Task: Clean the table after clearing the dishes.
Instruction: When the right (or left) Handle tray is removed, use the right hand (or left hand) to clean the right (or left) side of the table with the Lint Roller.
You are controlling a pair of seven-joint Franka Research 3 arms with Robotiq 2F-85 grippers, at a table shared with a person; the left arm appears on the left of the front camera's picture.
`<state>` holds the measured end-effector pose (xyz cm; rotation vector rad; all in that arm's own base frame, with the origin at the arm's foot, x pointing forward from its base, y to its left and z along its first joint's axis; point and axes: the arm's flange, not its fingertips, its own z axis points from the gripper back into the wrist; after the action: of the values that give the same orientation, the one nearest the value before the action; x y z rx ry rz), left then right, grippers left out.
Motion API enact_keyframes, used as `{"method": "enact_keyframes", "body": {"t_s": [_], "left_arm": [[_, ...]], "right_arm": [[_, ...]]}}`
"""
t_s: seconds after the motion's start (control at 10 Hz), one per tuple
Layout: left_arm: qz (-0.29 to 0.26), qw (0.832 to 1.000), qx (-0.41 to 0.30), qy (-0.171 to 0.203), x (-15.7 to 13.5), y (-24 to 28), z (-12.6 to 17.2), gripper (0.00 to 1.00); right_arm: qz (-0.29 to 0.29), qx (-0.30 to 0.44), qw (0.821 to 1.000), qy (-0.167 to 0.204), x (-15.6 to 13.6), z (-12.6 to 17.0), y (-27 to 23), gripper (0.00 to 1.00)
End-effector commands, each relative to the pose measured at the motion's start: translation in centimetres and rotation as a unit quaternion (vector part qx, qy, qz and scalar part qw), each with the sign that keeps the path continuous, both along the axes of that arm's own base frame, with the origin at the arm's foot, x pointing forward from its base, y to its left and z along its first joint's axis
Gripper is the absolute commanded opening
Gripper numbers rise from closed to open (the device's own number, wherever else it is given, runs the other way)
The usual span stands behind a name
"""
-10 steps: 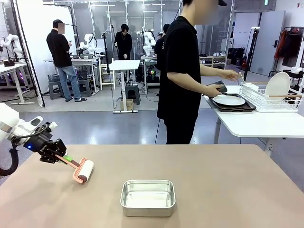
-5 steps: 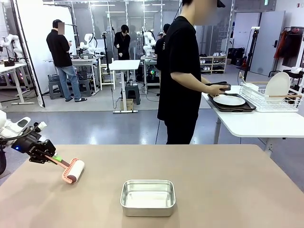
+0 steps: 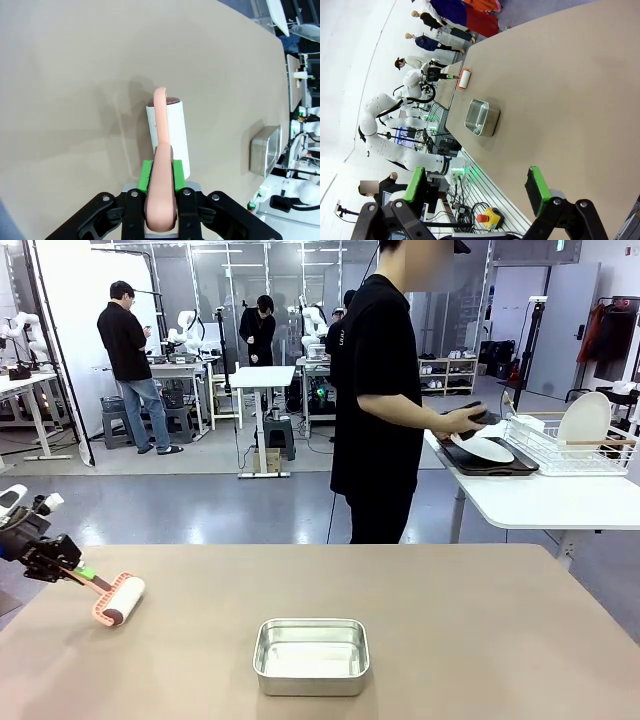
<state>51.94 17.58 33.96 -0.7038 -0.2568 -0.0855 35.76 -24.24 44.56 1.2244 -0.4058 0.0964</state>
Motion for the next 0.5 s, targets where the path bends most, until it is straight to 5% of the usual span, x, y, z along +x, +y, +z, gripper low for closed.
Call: {"method": "enact_keyframes", "body": {"t_s": [0.0, 0.4], "left_arm": [[0.003, 0.996, 0.083, -0.025, 0.6, 3.0, -2.5, 0.21], [0.034, 0.992, 0.119, -0.032, 0.3, 5.0, 0.6, 0.21]], "right_arm": [[-0.005, -0.003, 1.000, 0.000, -0.2, 0.3, 0.3, 1.00], [-0.005, -0.003, 1.000, 0.000, -0.2, 0.3, 0.3, 1.00]]}}
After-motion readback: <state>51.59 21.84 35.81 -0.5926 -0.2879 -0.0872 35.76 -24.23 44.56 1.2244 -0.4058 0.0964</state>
